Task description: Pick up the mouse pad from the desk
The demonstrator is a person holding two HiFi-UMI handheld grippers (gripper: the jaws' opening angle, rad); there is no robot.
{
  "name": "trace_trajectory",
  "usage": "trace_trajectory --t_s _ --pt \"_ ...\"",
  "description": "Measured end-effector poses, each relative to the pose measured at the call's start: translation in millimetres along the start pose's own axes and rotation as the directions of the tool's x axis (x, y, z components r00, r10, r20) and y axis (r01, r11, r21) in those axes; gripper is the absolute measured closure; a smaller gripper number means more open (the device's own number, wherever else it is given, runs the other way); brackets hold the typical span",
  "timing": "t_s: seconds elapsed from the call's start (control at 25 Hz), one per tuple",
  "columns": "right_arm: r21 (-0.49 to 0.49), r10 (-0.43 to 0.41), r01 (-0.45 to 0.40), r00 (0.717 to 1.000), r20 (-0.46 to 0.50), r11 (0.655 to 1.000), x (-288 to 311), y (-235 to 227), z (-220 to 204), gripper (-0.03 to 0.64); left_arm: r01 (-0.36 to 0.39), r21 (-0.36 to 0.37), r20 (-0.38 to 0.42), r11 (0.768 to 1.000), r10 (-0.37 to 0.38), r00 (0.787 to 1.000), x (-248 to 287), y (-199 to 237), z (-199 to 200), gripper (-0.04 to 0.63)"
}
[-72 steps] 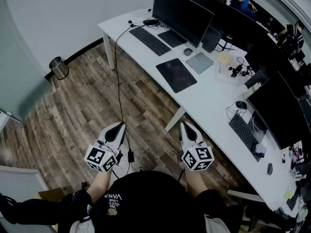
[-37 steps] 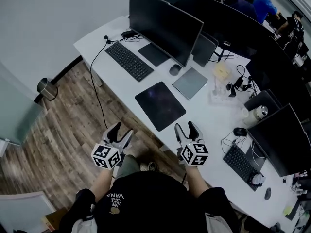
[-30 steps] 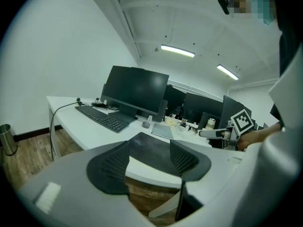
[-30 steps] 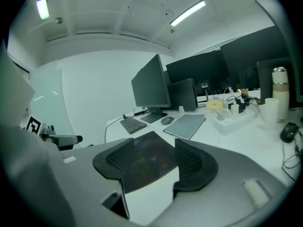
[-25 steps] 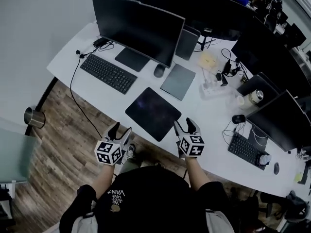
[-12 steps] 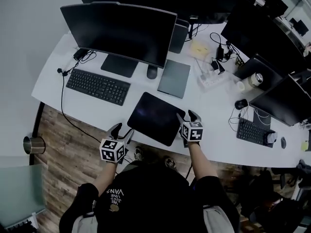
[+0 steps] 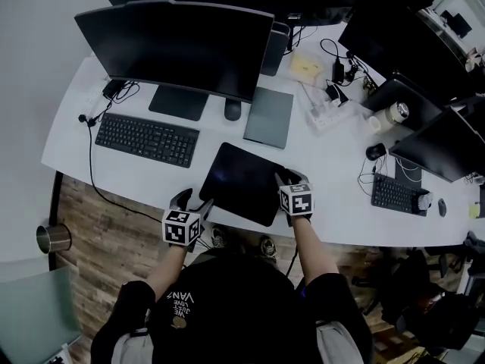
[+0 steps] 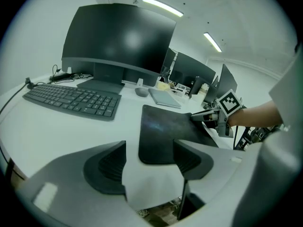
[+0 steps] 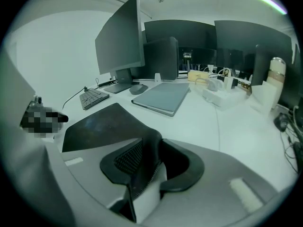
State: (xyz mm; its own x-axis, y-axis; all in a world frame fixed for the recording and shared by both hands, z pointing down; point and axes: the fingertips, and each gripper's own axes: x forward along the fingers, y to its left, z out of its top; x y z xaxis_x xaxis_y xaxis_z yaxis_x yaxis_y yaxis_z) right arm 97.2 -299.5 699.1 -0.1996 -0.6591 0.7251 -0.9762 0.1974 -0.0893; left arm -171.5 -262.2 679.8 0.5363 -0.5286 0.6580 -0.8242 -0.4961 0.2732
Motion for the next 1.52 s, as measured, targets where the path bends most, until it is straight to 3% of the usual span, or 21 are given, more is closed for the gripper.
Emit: trace_trajectory --t_s 0.2,0.44,0.72,1.0,1.16,1.36,1.52 --pt "-0.003 0.012 -0.012 1.000 0.014 1.000 -5 10 3 0.561 -0.005 -0.007 -0.044 1.000 0.004 0.999 7 -5 -3 0.305" --pt "-0.005 0.011 -0.011 0.999 0.046 1.000 -12 18 7 0.569 -0.046 -0.025 -0.092 0.999 0.043 0.995 16 -4 -8 0.305" --pt "-0.012 0.035 -0.034 0.997 0.066 0.999 -18 26 10 0.569 -0.071 -0.018 -0.100 0.997 0.069 0.993 25 -10 -5 0.305" --pt "-0.027 0.073 -0.071 0.994 0.076 0.997 -22 34 11 0.571 -0.108 -0.060 -0.095 0.992 0.102 0.990 30 -18 -4 0.310" --pt "-0.042 0.089 -0.086 0.993 0.079 0.995 -24 39 12 0.571 -0.097 -0.024 -0.122 0.995 0.093 0.988 35 -27 -7 0.408" --pt "-0.062 0.103 -0.098 0.991 0.087 0.993 -31 38 15 0.571 -0.062 -0.095 -0.105 0.994 0.052 0.993 32 -34 -5 0.470" --pt "-0.082 0.107 -0.100 0.989 0.097 0.992 -40 35 18 0.571 -0.065 -0.109 -0.056 0.992 0.060 0.997 24 -37 6 0.510"
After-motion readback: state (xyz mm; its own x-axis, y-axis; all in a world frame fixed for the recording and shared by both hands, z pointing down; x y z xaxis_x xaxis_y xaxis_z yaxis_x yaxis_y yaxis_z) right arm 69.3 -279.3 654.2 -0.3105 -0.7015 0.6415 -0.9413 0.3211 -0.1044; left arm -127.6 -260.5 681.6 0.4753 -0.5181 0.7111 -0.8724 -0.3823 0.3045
